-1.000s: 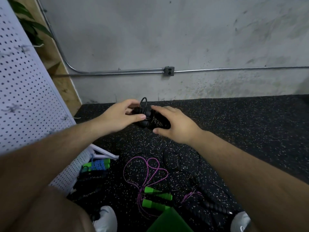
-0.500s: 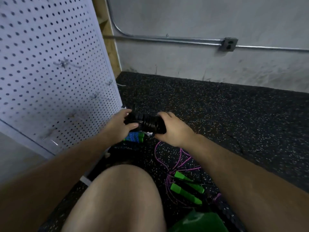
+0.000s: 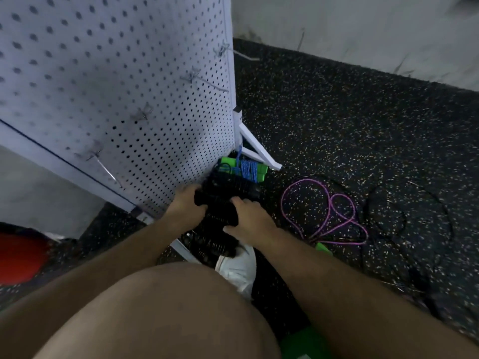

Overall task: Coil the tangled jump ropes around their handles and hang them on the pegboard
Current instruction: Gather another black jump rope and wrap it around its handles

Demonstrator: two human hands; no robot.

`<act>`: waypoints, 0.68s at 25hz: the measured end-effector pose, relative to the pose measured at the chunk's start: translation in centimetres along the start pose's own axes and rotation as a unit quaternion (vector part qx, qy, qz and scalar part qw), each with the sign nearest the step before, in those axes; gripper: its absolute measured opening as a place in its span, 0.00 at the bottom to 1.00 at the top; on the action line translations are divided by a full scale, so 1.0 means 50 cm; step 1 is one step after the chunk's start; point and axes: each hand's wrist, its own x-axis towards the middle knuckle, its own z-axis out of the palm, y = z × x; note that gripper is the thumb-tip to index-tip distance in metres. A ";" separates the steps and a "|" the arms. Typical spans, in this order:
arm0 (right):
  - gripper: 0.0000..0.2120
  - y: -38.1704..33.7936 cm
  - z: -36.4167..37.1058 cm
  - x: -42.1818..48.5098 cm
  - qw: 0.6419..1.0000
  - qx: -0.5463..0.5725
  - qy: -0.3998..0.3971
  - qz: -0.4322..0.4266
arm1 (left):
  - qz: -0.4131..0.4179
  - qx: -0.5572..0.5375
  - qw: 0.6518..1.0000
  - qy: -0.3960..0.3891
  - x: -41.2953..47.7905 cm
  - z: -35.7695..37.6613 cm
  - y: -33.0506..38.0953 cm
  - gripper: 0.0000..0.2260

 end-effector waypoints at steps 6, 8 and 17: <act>0.34 -0.019 0.104 0.024 0.996 0.060 0.048 0.042 | 0.006 0.033 0.999 0.003 0.001 0.036 -0.067 0.25; 0.35 -0.023 0.113 0.032 0.994 0.089 0.044 0.043 | -0.012 0.048 0.999 -0.017 0.004 0.048 -0.084 0.25; 0.28 0.011 0.064 -0.025 0.987 -0.041 0.153 -0.023 | 0.211 0.165 0.961 0.069 -0.038 0.093 -0.001 0.28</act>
